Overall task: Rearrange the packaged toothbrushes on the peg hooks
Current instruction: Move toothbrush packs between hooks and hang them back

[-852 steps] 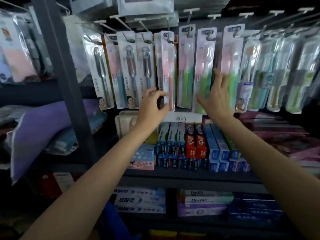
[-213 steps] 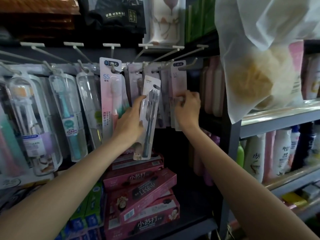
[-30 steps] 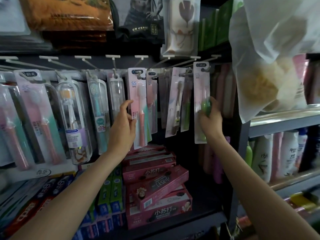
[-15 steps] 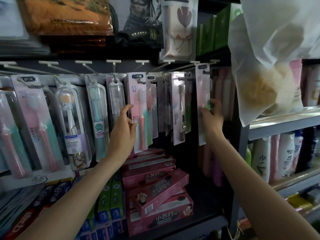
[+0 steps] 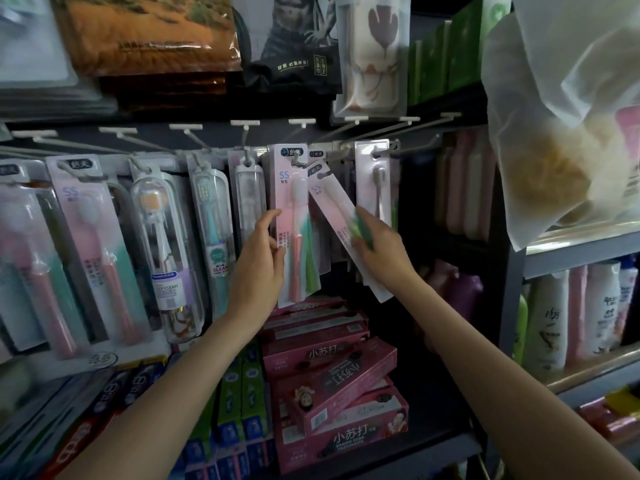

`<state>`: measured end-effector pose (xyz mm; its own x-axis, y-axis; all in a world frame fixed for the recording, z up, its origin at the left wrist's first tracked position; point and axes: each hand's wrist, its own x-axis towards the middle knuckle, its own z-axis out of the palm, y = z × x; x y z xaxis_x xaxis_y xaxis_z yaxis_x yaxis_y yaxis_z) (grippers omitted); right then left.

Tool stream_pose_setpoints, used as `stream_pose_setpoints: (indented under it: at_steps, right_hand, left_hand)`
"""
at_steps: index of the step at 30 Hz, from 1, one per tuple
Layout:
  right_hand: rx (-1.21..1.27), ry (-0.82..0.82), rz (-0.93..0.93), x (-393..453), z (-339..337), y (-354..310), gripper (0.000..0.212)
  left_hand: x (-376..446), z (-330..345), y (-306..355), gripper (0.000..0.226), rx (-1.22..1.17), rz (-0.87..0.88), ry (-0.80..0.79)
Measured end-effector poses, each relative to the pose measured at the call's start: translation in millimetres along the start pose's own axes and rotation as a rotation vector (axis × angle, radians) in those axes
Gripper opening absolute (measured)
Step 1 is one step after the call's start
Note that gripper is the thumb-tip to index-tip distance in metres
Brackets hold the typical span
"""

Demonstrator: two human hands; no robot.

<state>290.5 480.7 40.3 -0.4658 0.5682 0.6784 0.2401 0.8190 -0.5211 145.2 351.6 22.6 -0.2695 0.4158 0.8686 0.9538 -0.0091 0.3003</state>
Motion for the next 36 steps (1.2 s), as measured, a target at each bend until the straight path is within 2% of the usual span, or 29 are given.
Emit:
stream_pose_setpoints:
  at_steps: [4,8,10,12,14,16,19,22,25,27,31,34,36]
  right_hand:
    - [0.038,0.063,0.050,9,13,-22,0.050]
    - [0.256,0.114,0.204,19,22,-42,0.037]
    - [0.216,0.101,0.195,17,25,-45,0.034]
    - [0.087,0.105,0.101,10,25,-43,0.031]
    - [0.000,0.221,-0.023,2,18,-34,0.026]
    - [-0.034,0.405,-0.092,-1,5,-21,0.018]
    - [0.029,0.524,0.106,9,-11,8,0.019]
    - [0.140,0.368,0.408,34,-13,40,0.038]
    - [0.236,0.186,0.511,55,-13,53,0.057]
    - [0.266,0.146,0.544,63,-13,56,0.060]
    - [0.157,0.246,0.485,58,-22,58,0.045]
    - [0.097,0.291,0.347,49,-33,56,0.051]
    - [0.035,0.253,0.316,45,-41,54,0.052]
  left_hand:
    - [-2,-1,4,0.053,0.020,-0.008,-0.003]
    - [-4,-1,6,0.053,0.011,-0.004,0.004]
    - [-4,-2,6,0.053,0.010,-0.003,0.007]
    - [-3,-2,5,0.052,0.018,0.004,0.009]
    - [-3,-2,3,0.051,0.021,0.001,0.009]
    - [-4,0,3,0.051,0.021,-0.007,0.006]
    - [-5,4,5,0.050,0.017,-0.010,0.001]
    - [-4,6,5,0.050,0.005,-0.014,0.005]
    - [-4,5,4,0.051,0.012,-0.015,0.005]
    - [-3,4,4,0.051,0.017,-0.020,0.004]
    - [-4,3,6,0.051,0.010,-0.030,0.004]
    - [-5,6,8,0.051,-0.008,-0.036,0.001]
    - [-4,7,10,0.051,-0.022,-0.051,0.003]
